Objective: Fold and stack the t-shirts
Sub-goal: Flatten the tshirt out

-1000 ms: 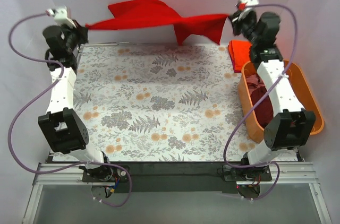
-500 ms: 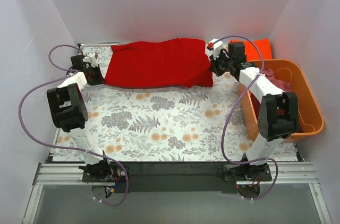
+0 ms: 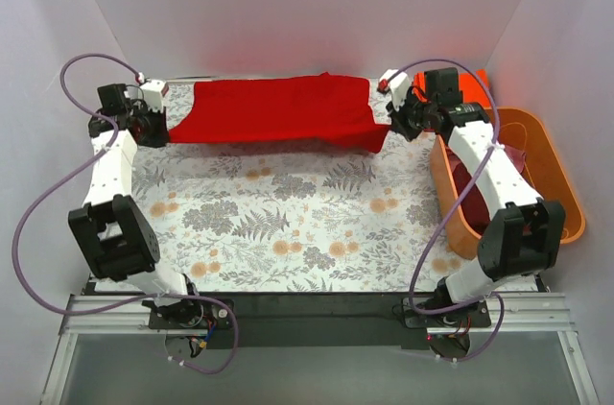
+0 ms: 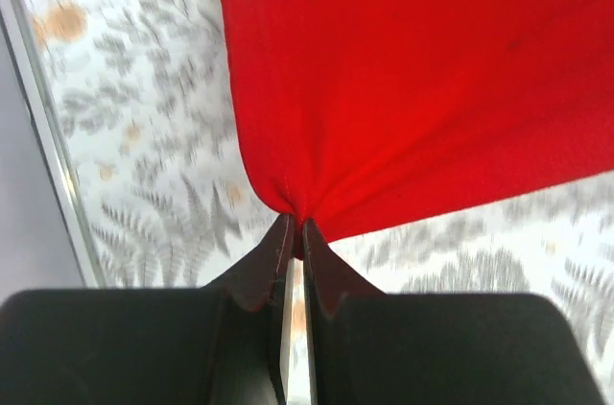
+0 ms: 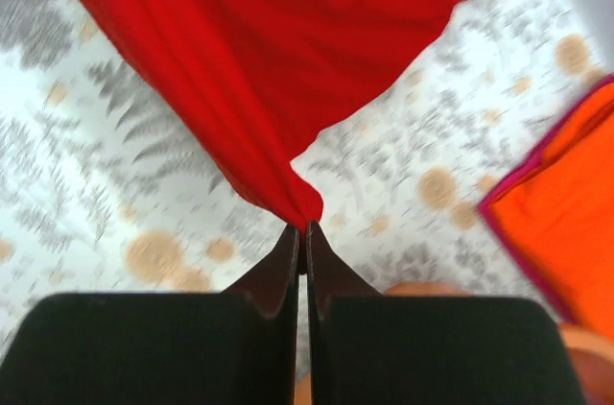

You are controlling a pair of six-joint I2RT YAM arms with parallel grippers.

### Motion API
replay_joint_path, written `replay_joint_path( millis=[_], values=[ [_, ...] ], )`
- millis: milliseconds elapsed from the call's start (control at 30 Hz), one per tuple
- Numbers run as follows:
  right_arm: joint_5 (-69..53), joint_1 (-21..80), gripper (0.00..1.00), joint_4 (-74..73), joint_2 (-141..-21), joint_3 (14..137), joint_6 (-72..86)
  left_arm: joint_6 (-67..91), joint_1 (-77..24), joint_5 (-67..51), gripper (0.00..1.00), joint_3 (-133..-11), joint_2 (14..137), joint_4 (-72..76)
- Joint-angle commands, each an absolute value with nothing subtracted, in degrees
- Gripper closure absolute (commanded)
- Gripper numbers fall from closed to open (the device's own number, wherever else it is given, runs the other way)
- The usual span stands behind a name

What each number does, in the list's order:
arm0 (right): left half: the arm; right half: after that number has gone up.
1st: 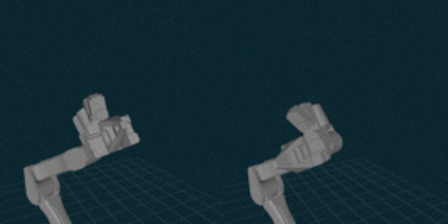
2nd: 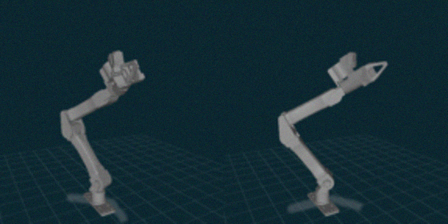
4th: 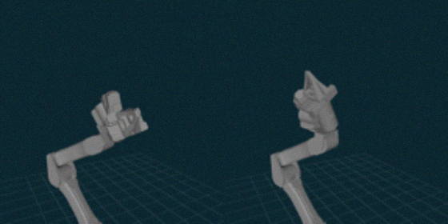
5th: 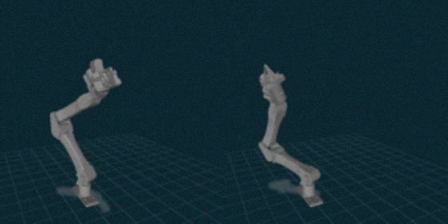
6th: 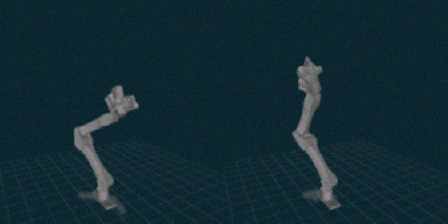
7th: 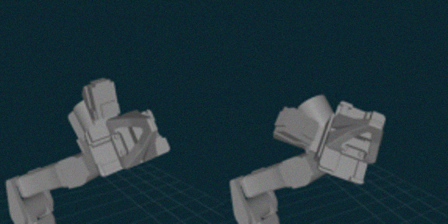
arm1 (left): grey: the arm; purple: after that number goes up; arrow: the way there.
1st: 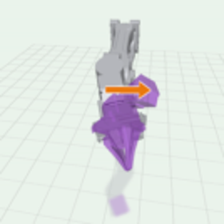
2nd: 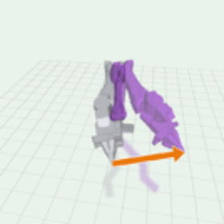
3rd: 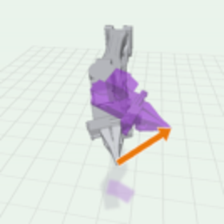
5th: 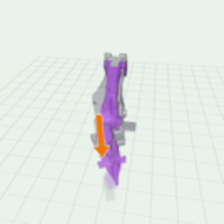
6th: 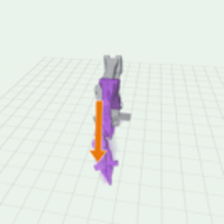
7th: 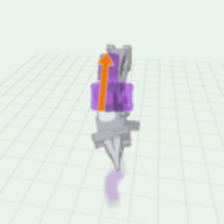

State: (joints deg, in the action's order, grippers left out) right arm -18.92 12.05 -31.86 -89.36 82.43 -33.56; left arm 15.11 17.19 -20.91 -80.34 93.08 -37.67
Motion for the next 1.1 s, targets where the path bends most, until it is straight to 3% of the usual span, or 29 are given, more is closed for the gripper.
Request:
replay_joint_path(
  millis=[0,100,233,300,567,633,800,900,1067],
  values=[
    [-17.14,14.92,0.99,-41.56,-83.69,74.66,-40.24,3.98,17.93,-16.81,1.00,-72.00,86.32,-46.05],
    [-12.84,18.79,0.99,-41.75,-81.48,66.57,-41.66,2.64,18.28,-14.42,1.00,-65.05,83.32,-45.35],
    [-11.35,18.64,0.99,-41.31,-84.09,69.77,-39.12,6.31,18.28,-17.21,1.00,-65.73,85.86,-46.05],
    [-10.46,16.80,0.99,-40.70,-87.43,74.94,-38.94,9.04,18.28,-19.76,1.00,-70.72,89.11,-47.37],
    [-9.40,14.23,0.99,-45.23,-103.97,116.76,-35.68,20.21,18.28,-24.97,1.00,-90.34,100.81,-51.41],
    [-9.49,18.35,0.99,-48.42,-102.50,114.02,-37.52,19.43,18.28,-23.56,1.00,-88.26,99.50,-50.98],
    [-8.53,30.31,0.99,-47.64,-89.50,77.44,-44.20,15.74,18.89,-19.78,1.00,-79.47,95.01,-47.73],
    [-6.08,30.51,0.99,-47.11,-86.06,65.00,-47.44,15.21,19.68,-19.77,1.00,-77.17,93.87,-47.73],
    [-7.99,16.65,0.99,-47.90,-86.13,71.96,-48.08,15.38,20.13,-21.44,1.00,-79.45,93.78,-48.77]
  ],
)
